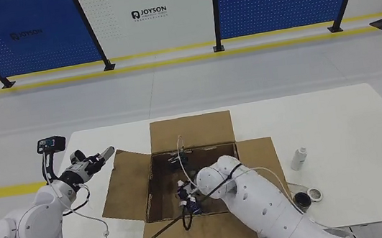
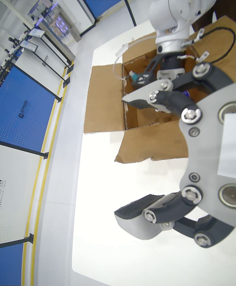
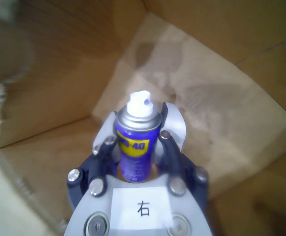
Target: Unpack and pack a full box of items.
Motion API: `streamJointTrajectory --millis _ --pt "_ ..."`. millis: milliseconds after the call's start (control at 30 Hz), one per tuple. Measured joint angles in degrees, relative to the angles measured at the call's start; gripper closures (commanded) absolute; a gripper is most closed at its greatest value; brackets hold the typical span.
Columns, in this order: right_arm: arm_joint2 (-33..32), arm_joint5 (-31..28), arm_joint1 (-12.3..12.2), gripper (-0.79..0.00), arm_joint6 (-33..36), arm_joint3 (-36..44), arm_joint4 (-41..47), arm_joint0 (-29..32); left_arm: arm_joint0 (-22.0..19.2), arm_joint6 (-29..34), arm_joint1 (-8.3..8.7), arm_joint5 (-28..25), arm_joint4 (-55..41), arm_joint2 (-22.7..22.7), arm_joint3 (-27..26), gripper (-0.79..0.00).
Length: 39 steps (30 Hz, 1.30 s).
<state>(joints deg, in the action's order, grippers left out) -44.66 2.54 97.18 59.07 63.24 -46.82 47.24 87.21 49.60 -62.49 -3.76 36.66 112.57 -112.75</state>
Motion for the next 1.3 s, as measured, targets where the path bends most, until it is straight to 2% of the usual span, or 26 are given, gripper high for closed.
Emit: streamJointTrajectory --millis 233,433,567,767,1000,1100,1300 --pt "-12.1 -8.9 -4.1 0.000 -2.4 15.5 6.2 11.2 0.0 0.0 0.00 0.0 0.0 0.0 0.0 -0.785" --pt "-18.6 -14.2 -6.0 0.000 -4.7 24.4 13.2 19.0 0.0 0.0 0.00 0.0 0.0 0.0 0.0 -0.785" --pt "-19.7 -17.7 -6.6 0.000 -5.6 26.7 17.3 21.5 0.0 0.0 0.00 0.0 0.0 0.0 0.0 -0.785" --pt "-19.7 -22.8 -7.1 0.000 -6.0 25.8 24.7 22.1 0.0 0.0 0.00 0.0 0.0 0.0 0.0 -0.785" --pt "-18.3 -24.6 -7.6 0.000 -6.8 25.8 27.8 21.2 0.0 0.0 0.00 0.0 0.0 0.0 0.0 -0.785" --pt "-18.6 -23.6 -8.0 0.000 -8.2 27.9 24.6 20.6 0.0 0.0 0.00 0.0 0.0 0.0 0.0 -0.785" --pt "-20.9 -17.9 -9.3 0.000 -15.2 38.2 9.4 24.1 0.0 0.0 0.00 0.0 0.0 0.0 0.0 -0.785"
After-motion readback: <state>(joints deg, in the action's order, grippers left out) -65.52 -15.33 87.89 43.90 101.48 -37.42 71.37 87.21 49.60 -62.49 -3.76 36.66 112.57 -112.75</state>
